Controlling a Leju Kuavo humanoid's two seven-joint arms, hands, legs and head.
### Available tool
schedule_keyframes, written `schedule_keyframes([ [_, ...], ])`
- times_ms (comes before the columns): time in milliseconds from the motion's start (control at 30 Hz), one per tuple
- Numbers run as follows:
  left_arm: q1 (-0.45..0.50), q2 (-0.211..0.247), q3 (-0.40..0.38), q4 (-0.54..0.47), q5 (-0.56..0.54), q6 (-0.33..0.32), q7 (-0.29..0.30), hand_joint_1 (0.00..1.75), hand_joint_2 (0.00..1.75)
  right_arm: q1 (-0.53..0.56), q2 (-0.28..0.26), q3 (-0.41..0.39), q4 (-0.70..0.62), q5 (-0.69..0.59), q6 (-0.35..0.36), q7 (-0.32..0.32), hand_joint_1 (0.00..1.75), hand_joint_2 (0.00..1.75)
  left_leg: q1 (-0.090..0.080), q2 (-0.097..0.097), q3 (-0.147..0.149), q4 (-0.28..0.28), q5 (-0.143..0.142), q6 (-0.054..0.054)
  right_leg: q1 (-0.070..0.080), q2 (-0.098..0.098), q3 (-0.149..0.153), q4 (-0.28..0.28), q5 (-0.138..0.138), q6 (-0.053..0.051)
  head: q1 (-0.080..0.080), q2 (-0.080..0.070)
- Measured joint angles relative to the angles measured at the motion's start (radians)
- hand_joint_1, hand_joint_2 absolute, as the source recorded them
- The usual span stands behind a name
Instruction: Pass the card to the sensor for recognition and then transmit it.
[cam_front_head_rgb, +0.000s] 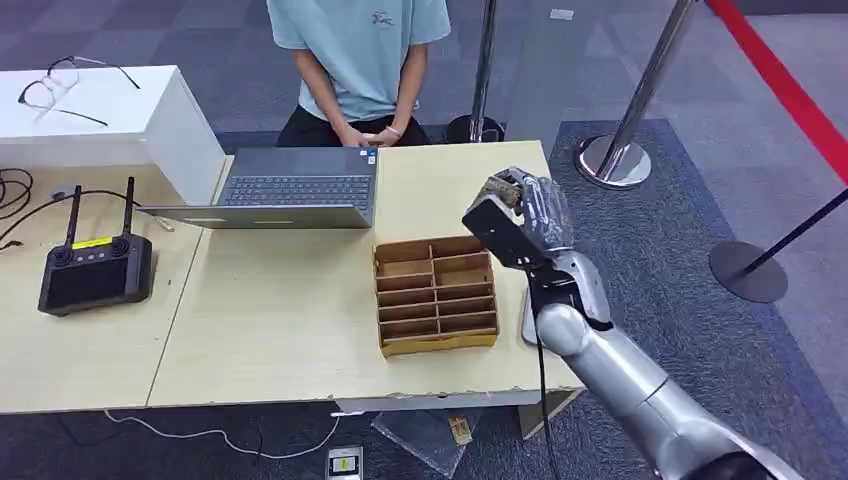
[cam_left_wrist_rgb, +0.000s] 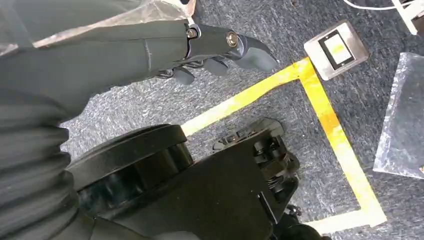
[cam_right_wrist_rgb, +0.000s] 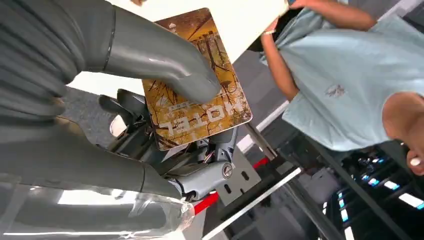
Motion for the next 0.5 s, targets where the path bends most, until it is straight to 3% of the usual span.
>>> schedule_keyframes([
  [500, 0.0, 0.0, 0.0, 0.0, -0.003, 0.0, 0.003, 0.0, 1.75, -0.026, 0.015, 0.042, 0.034, -0.047, -0.013, -0.01, 1.75, 1.75, 0.0, 0.0, 0.0, 0.0, 0.0, 0.0, 0.0, 0.0, 0.0, 0.0, 0.0, 0.0, 0.0, 0.0],
])
